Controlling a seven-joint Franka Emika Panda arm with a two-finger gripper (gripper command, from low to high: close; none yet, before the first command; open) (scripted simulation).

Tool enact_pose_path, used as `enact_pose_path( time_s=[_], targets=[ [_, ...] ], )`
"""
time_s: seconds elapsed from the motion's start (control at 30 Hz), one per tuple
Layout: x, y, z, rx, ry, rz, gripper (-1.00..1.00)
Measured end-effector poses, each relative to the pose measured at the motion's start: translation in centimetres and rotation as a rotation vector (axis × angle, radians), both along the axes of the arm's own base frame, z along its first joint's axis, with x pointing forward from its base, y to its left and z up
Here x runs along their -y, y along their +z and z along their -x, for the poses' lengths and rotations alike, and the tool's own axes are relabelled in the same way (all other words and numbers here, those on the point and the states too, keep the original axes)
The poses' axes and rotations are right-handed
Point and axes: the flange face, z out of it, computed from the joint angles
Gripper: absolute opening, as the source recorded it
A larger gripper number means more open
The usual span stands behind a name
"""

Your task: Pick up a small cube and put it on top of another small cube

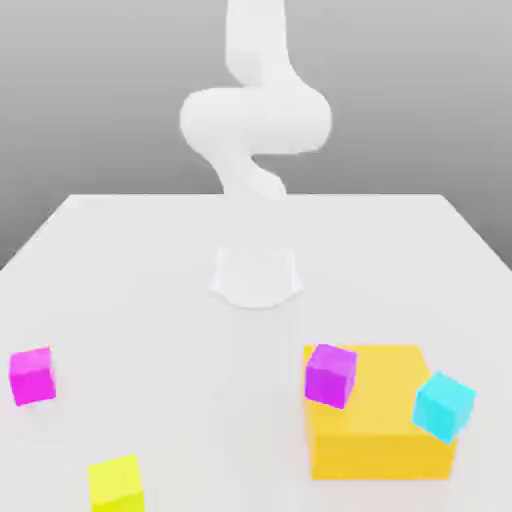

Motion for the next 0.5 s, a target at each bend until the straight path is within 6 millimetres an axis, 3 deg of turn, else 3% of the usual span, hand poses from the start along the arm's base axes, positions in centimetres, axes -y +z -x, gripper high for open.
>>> enact_pose_path(
  time_s=[0.1,0.23,0.37,0.5],
  targets=[
    [4.5,-5.8,-3.1,-0.092,-0.109,-0.076,0.00],
    [10.4,-13.8,-5.2,-0.204,-0.262,-0.166,0.00],
    [16.1,-22.0,-5.2,-0.311,-0.429,-0.245,0.00],
    [21.2,-30.1,-3.0,-0.414,-0.608,-0.312,0.00]
  ],
)
